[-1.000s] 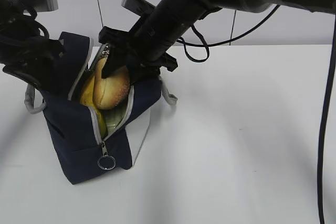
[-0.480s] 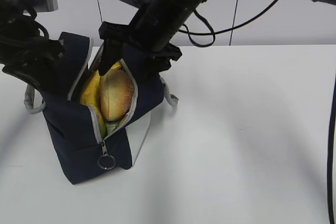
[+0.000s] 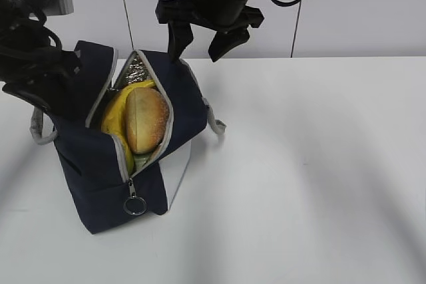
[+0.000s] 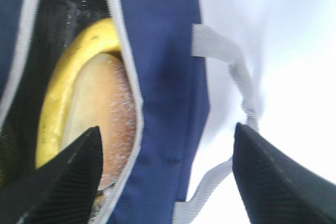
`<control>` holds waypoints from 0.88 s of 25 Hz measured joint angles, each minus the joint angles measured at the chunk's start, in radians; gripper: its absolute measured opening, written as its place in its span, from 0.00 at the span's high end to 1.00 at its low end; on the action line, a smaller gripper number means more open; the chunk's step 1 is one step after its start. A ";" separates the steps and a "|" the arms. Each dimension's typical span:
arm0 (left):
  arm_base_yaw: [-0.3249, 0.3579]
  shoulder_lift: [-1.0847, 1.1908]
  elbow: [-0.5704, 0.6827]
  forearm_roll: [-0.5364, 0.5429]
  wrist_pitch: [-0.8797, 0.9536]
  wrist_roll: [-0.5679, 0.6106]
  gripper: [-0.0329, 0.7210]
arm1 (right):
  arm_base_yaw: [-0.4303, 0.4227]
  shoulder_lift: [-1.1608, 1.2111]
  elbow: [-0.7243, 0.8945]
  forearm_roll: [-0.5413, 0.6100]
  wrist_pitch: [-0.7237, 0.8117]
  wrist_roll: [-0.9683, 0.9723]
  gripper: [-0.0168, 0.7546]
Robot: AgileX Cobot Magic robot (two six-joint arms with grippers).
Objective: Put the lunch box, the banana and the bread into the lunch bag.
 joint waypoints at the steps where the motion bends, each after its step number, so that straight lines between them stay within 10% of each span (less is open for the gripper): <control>1: 0.000 0.000 0.000 0.000 0.000 0.000 0.93 | -0.005 0.007 -0.002 -0.002 0.000 0.000 0.23; 14: 0.000 0.000 0.000 0.000 0.000 0.000 0.93 | -0.017 0.112 -0.004 0.042 0.000 0.005 0.35; 22: 0.000 0.000 0.000 0.000 0.000 0.000 0.93 | -0.017 0.112 -0.004 0.043 0.000 0.001 0.92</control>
